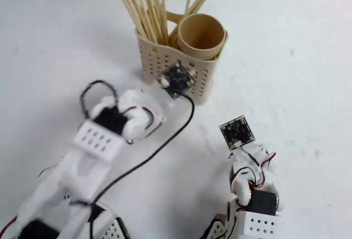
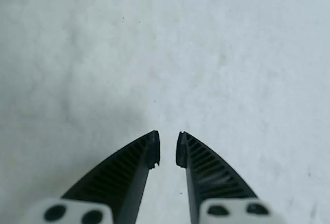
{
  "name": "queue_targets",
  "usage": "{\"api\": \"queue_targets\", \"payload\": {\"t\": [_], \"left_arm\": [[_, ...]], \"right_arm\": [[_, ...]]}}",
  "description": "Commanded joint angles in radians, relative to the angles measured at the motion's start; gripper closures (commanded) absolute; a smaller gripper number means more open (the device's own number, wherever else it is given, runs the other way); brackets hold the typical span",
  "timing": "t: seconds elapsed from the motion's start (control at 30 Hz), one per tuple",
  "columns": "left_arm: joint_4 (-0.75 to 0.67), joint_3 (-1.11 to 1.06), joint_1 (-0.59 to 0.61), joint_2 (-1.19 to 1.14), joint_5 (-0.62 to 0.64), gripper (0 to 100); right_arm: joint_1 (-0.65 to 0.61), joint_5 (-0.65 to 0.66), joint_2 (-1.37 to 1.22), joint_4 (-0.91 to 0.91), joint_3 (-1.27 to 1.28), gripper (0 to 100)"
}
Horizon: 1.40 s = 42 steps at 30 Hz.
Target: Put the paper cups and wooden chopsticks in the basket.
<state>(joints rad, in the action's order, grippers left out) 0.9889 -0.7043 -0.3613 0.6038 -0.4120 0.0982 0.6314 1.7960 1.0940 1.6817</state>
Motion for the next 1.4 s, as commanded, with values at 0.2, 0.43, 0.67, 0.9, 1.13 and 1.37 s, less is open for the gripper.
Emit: {"api": "queue_targets", "payload": {"t": [0.2,0.43,0.67,0.9,1.13,1.37], "left_arm": [[-0.19,0.359,0.002,0.14,0.043,98],[-0.552,0.583,0.008,-0.176,0.052,98],[-0.608,0.819,0.03,-0.478,0.055,98],[-0.608,0.862,0.09,-0.522,0.302,98],[-0.572,0.862,0.151,-0.524,0.497,94],[-0.537,0.865,0.151,-0.516,0.532,92]], "right_arm": [[0.004,0.006,0.01,-0.008,0.009,92.9],[0.004,0.006,0.01,-0.008,0.009,92.9],[0.004,0.006,0.01,-0.008,0.009,92.9],[0.004,0.006,0.01,-0.008,0.009,92.9],[0.004,0.006,0.01,-0.008,0.009,92.9],[0.004,0.006,0.01,-0.008,0.009,92.9]]}}
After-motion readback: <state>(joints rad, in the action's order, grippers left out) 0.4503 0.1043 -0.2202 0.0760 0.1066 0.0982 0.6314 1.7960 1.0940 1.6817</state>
